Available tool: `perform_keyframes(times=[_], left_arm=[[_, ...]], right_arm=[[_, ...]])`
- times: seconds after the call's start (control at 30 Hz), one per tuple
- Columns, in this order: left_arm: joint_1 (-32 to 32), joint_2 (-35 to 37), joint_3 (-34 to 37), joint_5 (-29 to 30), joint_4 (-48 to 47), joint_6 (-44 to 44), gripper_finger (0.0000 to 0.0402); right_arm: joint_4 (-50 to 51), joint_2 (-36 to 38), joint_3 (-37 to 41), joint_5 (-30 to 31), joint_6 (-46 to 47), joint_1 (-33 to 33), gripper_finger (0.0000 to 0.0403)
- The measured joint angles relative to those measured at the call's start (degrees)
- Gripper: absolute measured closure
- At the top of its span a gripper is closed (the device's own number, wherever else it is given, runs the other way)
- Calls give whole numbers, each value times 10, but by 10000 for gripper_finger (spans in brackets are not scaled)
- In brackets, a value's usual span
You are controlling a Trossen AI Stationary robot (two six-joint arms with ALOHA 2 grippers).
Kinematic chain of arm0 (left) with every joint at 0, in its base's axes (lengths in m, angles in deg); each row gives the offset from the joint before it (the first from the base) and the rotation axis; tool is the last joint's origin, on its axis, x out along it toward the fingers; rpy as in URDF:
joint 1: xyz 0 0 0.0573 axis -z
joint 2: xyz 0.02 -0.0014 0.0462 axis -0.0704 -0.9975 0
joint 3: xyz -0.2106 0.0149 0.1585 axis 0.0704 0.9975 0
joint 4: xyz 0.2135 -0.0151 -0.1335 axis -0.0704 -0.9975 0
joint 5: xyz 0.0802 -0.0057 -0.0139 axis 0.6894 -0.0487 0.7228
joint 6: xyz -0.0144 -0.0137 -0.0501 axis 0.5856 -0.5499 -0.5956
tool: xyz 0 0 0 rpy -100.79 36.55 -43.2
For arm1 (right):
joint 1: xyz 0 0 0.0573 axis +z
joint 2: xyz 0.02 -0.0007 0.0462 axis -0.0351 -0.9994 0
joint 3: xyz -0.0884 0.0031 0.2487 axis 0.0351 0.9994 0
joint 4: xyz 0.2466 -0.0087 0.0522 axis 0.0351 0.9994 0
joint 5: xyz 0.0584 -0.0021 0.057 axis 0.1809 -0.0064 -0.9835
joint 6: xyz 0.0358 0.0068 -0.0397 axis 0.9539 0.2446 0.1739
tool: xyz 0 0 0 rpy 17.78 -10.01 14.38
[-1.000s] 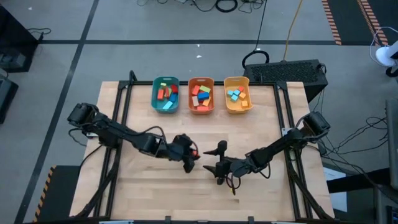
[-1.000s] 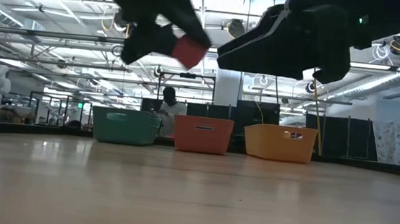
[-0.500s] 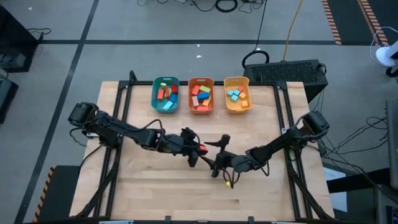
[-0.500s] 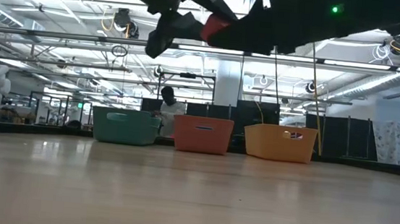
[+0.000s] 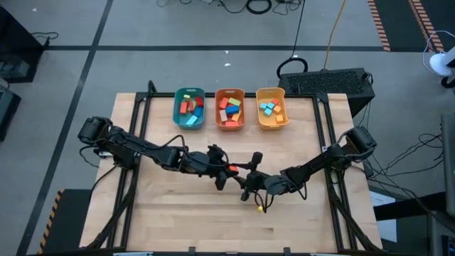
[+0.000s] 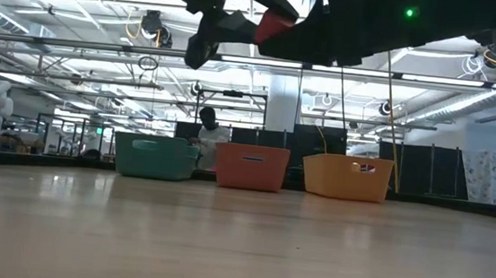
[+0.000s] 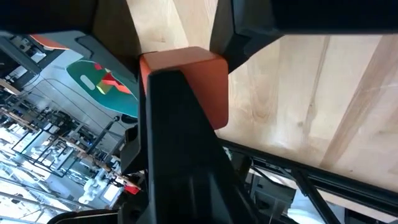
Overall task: Sort blocks by size
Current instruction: Put the orange cube block into the yellow bin
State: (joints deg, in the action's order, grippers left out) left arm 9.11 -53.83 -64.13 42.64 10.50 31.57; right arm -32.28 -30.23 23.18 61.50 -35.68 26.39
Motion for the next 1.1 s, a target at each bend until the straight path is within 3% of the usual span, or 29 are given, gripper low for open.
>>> perform_keyframes(times=[0.17, 0.4, 0.6, 0.9, 1.1], left_arm=[[0, 0, 0, 8, -4, -14, 255], [1, 0, 0, 24, -5, -12, 255], [1, 1, 0, 31, -11, -10, 249], [-6, 1, -1, 40, -29, 0, 174], [-8, 4, 0, 13, -32, 59, 139]], right_arm=[[0, 0, 0, -3, -1, 0, 252], [-5, 0, 0, -12, 8, -1, 232], [-2, 0, 2, -10, 11, -1, 284], [-3, -1, 1, -9, 38, -2, 290], [26, 2, -1, -22, 73, -10, 290]])
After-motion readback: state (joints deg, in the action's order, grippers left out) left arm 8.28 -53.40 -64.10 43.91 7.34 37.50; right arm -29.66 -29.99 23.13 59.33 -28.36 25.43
